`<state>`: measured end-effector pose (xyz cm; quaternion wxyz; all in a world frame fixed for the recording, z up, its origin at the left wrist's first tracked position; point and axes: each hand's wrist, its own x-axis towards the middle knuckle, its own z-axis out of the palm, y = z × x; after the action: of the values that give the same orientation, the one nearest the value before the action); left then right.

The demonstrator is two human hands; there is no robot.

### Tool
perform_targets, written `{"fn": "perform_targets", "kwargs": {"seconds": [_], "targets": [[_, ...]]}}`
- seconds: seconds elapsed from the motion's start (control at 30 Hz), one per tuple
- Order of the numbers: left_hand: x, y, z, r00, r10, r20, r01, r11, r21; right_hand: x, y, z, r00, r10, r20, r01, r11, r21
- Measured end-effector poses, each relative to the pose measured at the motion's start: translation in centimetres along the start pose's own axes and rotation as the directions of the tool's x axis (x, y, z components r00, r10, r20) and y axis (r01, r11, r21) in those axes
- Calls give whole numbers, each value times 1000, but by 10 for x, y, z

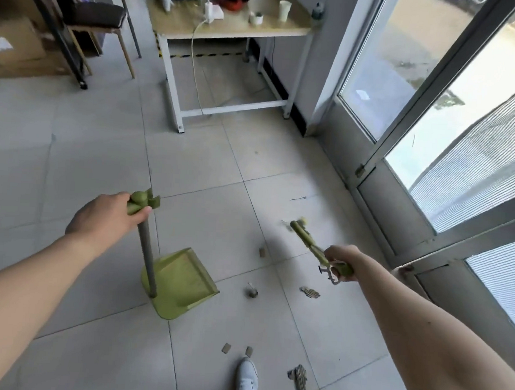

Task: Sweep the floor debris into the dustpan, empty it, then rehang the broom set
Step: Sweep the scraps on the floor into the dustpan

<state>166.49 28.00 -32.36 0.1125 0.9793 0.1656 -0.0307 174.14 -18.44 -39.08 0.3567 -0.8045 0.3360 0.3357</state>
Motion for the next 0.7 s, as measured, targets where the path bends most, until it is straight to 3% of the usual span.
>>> {"fn": "perform_targets", "kwargs": {"seconds": [0.3,0.7], "targets": [[80,101,31,989,139,-54,-133,986,102,90,-43,-36,998,14,-64,-10,998,69],[213,111,72,970,241,-7,-241,970,39,212,-119,20,995,101,-6,-100,993,69]]}}
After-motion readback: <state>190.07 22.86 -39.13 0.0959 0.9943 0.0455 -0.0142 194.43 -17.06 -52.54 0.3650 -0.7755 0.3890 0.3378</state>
